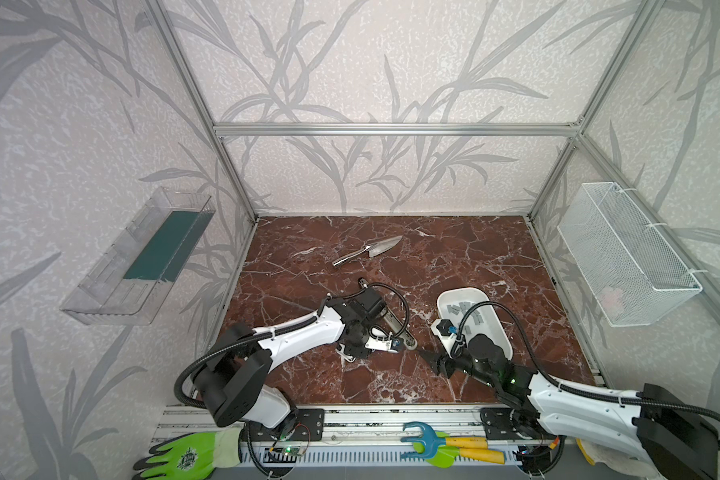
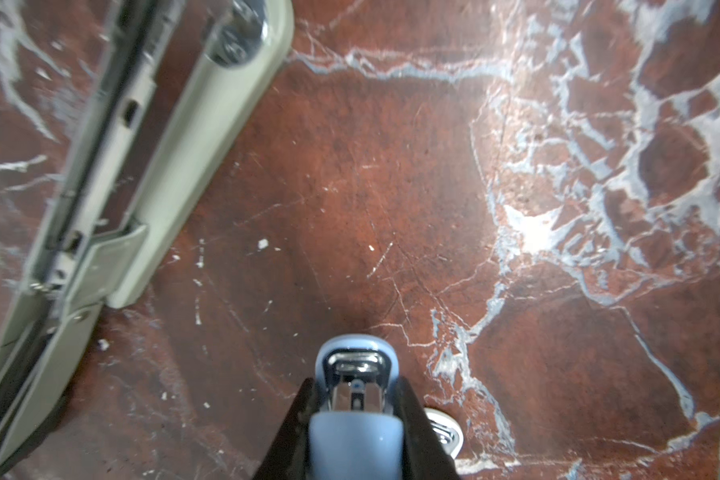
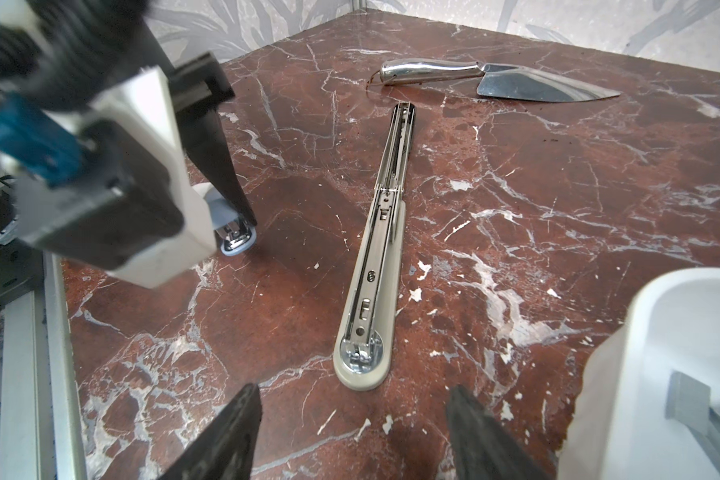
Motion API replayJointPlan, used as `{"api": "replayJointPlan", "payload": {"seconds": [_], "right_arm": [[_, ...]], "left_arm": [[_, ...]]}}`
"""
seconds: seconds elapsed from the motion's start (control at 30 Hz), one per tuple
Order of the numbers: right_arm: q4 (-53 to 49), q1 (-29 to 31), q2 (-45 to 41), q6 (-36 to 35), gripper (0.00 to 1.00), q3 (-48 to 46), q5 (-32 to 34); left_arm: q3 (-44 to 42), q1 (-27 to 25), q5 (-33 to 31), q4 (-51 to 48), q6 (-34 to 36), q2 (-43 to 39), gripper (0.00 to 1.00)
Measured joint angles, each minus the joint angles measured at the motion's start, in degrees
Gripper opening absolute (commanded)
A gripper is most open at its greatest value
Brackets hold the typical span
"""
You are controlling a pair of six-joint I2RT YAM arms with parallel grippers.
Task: Load the staples into the stapler
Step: 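Carry the blue stapler toward the right gripper while the right gripper approaches it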
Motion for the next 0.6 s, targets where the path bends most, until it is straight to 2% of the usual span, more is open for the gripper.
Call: {"api": "replayJointPlan", "payload": {"seconds": [0.17, 0.23, 0.37, 0.43, 0.47, 0.53, 0.6], "right_arm": [[0.7, 0.0, 1.7, 3.0, 0.59, 0.1, -0.4], [1.1, 0.0, 3.2, 6.1, 0.59, 1.2, 0.1], [1.7, -0.3, 7.5, 11.5, 0.47, 4.6, -0.5], [1.8, -0.4, 10.4, 13.6, 0.41, 7.1, -1.6], [2.0, -0.4, 11.6, 14.3, 0.41, 8.2, -2.3], [3.3, -0.4, 13.8, 15.9, 0.42, 9.8, -4.0], [4.9, -0.4, 14.8, 16.8, 0.43, 10.0, -5.4]], "left_arm": [[-3.1, 0.0, 2.7, 4.0, 0.1, -6.5, 0.00], [-7.3, 0.0, 5.0, 9.8, -0.2, -11.0, 0.00], [-16.9, 0.0, 8.7, 24.0, -2.3, -18.2, 0.00], [-20.2, 0.0, 10.3, 30.2, -3.7, -20.2, 0.11], [-20.9, 0.0, 10.8, 32.1, -4.3, -20.7, 0.11], [-21.2, 0.0, 11.5, 36.2, -5.2, -21.3, 0.00], [-21.2, 0.0, 11.5, 39.3, -5.6, -21.8, 0.00]]}}
